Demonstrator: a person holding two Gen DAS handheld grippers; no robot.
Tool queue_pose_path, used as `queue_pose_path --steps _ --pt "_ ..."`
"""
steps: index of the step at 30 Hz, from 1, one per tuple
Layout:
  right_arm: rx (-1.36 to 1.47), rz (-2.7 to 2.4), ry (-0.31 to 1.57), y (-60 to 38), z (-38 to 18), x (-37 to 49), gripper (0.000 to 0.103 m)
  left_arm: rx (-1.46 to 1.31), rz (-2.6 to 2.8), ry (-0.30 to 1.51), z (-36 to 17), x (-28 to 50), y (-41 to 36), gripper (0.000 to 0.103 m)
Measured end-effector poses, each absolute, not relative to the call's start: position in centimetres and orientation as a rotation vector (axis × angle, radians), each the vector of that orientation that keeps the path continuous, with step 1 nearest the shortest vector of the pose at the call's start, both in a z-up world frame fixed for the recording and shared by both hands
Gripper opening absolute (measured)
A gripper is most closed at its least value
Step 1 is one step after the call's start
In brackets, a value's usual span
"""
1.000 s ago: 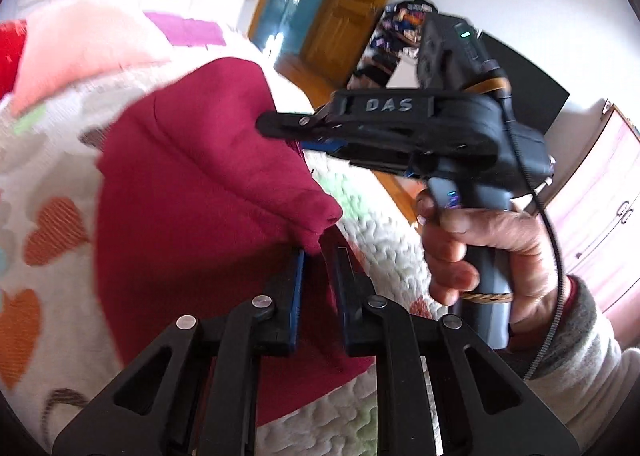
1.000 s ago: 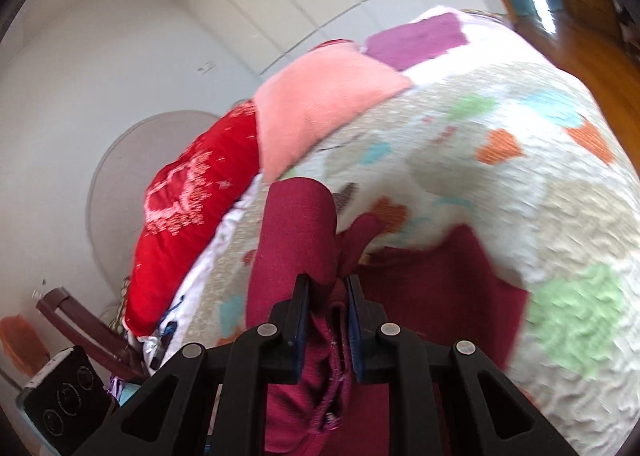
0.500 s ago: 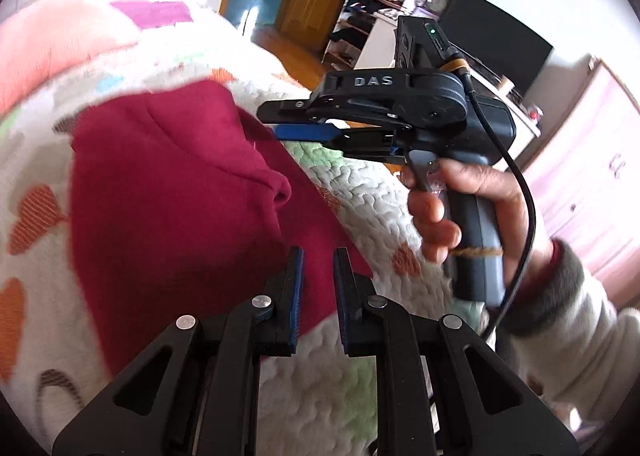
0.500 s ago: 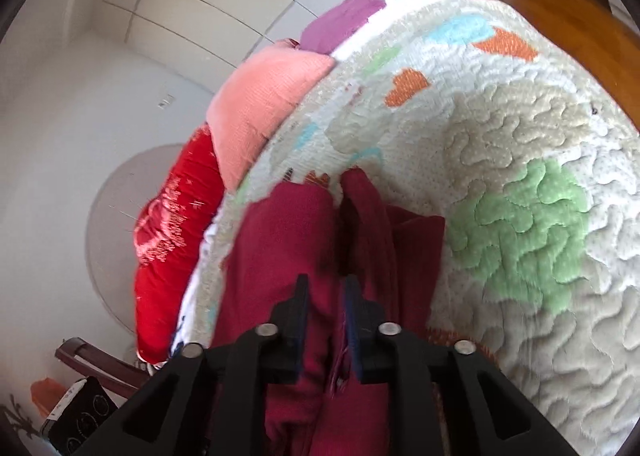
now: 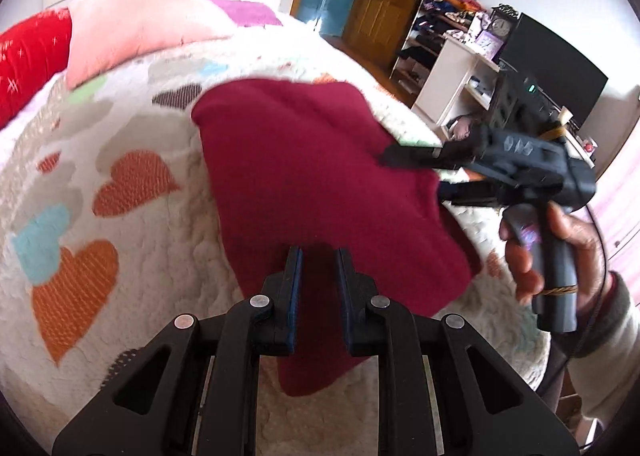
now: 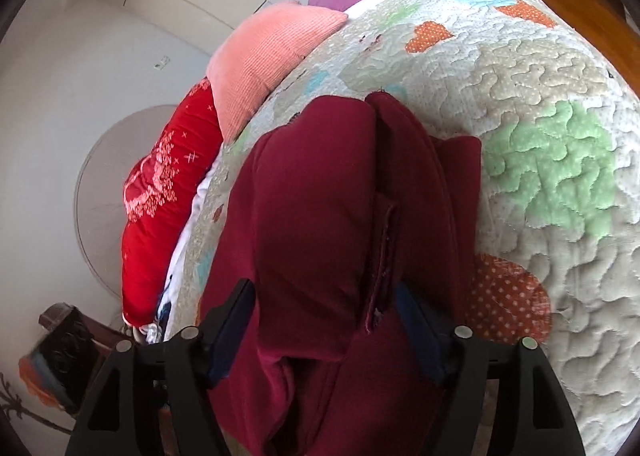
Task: Fold small clothes
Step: 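Lift the folded end with both tools and fold it over again, then lay the bundle down and open both tools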
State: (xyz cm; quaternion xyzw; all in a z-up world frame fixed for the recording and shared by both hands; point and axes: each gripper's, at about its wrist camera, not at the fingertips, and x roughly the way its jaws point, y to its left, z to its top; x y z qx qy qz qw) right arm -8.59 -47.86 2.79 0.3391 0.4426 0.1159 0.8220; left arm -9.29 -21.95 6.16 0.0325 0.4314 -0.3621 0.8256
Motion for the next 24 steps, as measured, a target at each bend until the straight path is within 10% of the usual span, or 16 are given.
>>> queue_pose_path --steps 6,13,24 --pt "0.714 0.271 0.92 -46.4 1.7 -6.8 0.071 0.068 -0.755 0.911 5.9 -9.6 -22.1 0.016" --pt "0.604 0.265 0.818 -46.0 4.3 -8.2 0.025 0.044 -0.744 0.901 7.8 -9.9 -21.9 0.017" --pt "0.382 0.144 0.851 -48.4 7.3 -10.4 0.023 0.081 -0.73 0.915 6.7 -10.3 -24.3 0.017"
